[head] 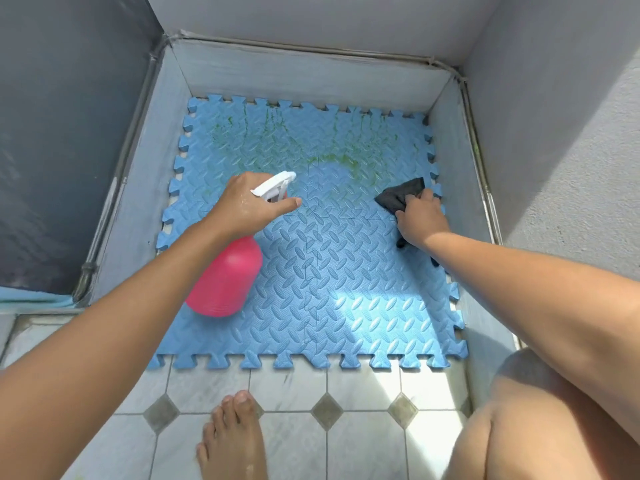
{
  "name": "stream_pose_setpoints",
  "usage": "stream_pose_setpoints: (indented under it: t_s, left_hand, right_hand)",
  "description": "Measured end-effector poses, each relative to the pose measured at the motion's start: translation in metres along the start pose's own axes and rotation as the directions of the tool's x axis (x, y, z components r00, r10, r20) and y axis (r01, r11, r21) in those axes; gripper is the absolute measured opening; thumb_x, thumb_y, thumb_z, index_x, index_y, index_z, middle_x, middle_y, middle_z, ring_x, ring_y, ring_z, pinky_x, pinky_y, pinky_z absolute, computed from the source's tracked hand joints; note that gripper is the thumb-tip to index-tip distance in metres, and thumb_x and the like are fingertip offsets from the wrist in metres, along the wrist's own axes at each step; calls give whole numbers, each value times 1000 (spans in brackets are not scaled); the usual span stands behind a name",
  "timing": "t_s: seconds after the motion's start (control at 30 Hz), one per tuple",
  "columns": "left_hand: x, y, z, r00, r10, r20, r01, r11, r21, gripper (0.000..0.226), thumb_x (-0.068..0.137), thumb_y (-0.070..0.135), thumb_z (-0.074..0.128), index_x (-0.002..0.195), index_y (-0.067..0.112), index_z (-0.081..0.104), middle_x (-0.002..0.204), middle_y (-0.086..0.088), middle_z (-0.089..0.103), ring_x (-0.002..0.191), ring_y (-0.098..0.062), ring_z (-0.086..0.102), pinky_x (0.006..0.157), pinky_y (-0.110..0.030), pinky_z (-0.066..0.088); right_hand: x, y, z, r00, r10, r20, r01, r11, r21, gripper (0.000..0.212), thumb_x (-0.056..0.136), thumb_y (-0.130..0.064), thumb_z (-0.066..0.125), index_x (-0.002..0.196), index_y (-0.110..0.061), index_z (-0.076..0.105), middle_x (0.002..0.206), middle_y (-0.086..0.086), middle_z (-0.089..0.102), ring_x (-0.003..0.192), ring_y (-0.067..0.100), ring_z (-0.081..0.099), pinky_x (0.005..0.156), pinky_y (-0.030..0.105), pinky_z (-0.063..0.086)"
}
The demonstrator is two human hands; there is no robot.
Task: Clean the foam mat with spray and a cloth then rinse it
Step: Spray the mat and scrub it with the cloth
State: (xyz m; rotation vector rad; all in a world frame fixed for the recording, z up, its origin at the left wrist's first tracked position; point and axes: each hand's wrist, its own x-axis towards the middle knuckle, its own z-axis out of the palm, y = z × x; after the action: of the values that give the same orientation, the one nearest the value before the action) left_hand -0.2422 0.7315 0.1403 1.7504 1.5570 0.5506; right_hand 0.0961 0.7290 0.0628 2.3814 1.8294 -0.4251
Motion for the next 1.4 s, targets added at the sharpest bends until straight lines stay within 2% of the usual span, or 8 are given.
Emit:
stream_pose_setpoints:
  t_s: [0.17,0.4,0.63,0.87,0.97,1.17,1.3,1.4]
  left_hand:
    - [25,6,9,998,32,-51,-32,999,-8,61,79,53,76,58,11,37,62,-10,45,58,-21,41,58,-37,37]
    - [48,18,11,994,-37,-100,40,999,27,63,81,57,72,67,-3,60,62,-20,63,60,-36,59,60,-40,50]
    - [47,21,16,989,6,-146,4,998,68,55,84,48,77,61,8,46,57,-5,49,56,-21,45,61,-33,39]
    - [38,30,21,963,-59,-264,111,976,188,55,83,53,71,55,16,40,55,-3,46,63,-33,51,60,-35,40]
    - [39,29,21,976,-51,-211,90,980,176,50,82,54,71,62,13,51,61,-7,56,67,-32,56,65,-39,47]
    - [33,33,24,997,-9,-72,24,979,203,59,80,43,75,54,14,31,52,-3,34,54,-28,36,52,-34,28]
    - [35,30,26,994,44,102,-58,988,145,50,78,44,79,61,5,52,52,-6,47,52,-24,45,55,-33,35]
    - [34,30,27,996,33,80,-47,984,171,52,74,50,71,56,6,50,52,-14,51,53,-32,51,54,-39,42]
  right_hand:
    - [2,0,-1,1000,15,3,-15,1000,2,33,102,-30,49,124,-7,58,135,17,39,121,42,44,90,48,45]
    - [4,0,-2,1000,12,7,-12,1000,-12,31,102,-30,50,121,-7,59,134,17,40,117,42,48,88,47,46]
    - [2,-1,-4,1000,11,15,-10,1000,-28,32,102,-29,50,124,-7,58,135,17,40,117,42,48,89,47,46]
    - [3,-2,-4,1000,11,21,-10,999,-33,30,102,-28,50,121,-6,59,136,17,39,117,43,47,87,48,46]
    - [2,-2,-3,1000,11,19,-10,999,-35,29,103,-28,50,119,-6,59,135,18,39,117,44,47,85,47,46]
    - [1,-3,-4,1000,10,18,-10,999,-44,30,103,-28,49,122,-6,58,136,18,38,120,44,46,86,47,46]
    - [1,-2,-4,1000,12,24,-11,999,-46,30,103,-28,49,122,-6,58,137,18,38,122,44,45,87,47,46]
    - [1,-3,-4,1000,10,29,-9,998,-55,30,103,-28,50,122,-5,58,137,19,37,123,45,44,87,47,46]
